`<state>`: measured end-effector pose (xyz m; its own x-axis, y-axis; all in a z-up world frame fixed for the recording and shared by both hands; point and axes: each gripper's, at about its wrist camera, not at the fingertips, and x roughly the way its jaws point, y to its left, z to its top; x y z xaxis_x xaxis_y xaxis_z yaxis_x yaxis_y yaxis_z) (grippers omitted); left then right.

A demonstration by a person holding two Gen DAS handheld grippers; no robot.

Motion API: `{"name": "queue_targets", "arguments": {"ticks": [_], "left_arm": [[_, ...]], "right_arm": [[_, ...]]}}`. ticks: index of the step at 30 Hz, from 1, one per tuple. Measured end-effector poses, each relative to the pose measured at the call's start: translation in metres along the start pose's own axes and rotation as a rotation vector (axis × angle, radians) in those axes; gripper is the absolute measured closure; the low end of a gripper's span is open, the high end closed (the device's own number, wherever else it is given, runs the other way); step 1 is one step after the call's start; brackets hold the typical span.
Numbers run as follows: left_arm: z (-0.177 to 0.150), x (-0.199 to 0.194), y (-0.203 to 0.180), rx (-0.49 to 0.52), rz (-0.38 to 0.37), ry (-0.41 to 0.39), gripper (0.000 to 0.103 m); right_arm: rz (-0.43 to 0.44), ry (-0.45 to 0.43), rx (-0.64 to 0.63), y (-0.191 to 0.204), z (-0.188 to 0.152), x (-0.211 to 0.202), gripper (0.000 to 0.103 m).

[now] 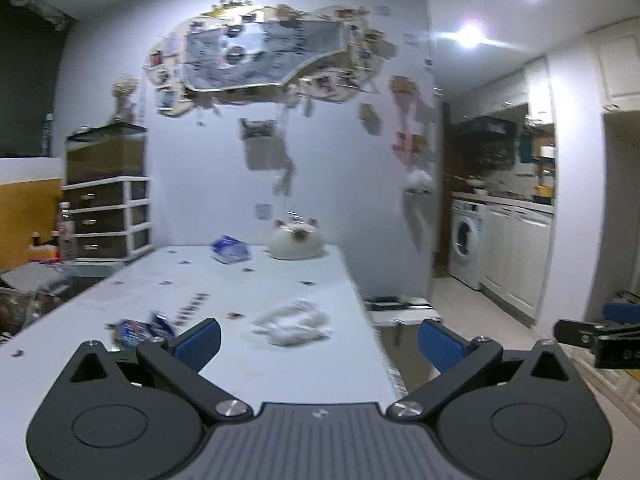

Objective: Collect trash
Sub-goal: 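Move both open tools back toward the Pepsi can and tissue on the table, then grasp the blue Pepsi can with the left tool while the right tool grasps the white tissue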

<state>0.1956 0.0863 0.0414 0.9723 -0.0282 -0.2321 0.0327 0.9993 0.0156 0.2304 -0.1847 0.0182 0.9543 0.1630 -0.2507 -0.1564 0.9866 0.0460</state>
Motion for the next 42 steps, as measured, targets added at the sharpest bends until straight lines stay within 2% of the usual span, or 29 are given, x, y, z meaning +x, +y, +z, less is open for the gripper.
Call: {"name": "queue_targets", "arguments": {"ticks": [9, 15, 22, 26, 29, 34, 38, 42], "left_arm": [[0.027, 0.045, 0.104, -0.076, 0.128, 0.018, 0.0], [0.032, 0.094, 0.173, -0.225, 0.172, 0.072, 0.0], [0.011, 0.16, 0.241, -0.415, 0.21, 0.173, 0.0], [-0.012, 0.191, 0.262, -0.479, 0.244, 0.239, 0.0], [-0.025, 0.208, 0.271, -0.465, 0.299, 0.273, 0.0], [-0.039, 0.229, 0.276, -0.436, 0.271, 0.317, 0.0], [-0.044, 0.24, 0.271, -0.359, 0.281, 0.345, 0.0], [-0.043, 0.245, 0.27, -0.331, 0.283, 0.36, 0.001]], "right_arm": [[0.075, -0.005, -0.048, 0.062, 0.032, 0.067, 0.0], [0.119, -0.006, -0.095, 0.098, 0.058, 0.12, 0.0], [0.155, -0.023, -0.132, 0.125, 0.082, 0.172, 0.0], [0.167, -0.012, -0.122, 0.131, 0.086, 0.198, 0.0], [0.181, 0.012, -0.111, 0.134, 0.085, 0.219, 0.0], [0.232, 0.065, -0.119, 0.141, 0.077, 0.255, 0.0], [0.32, 0.111, -0.16, 0.149, 0.069, 0.286, 0.0], [0.431, 0.176, -0.24, 0.159, 0.056, 0.313, 0.001]]}}
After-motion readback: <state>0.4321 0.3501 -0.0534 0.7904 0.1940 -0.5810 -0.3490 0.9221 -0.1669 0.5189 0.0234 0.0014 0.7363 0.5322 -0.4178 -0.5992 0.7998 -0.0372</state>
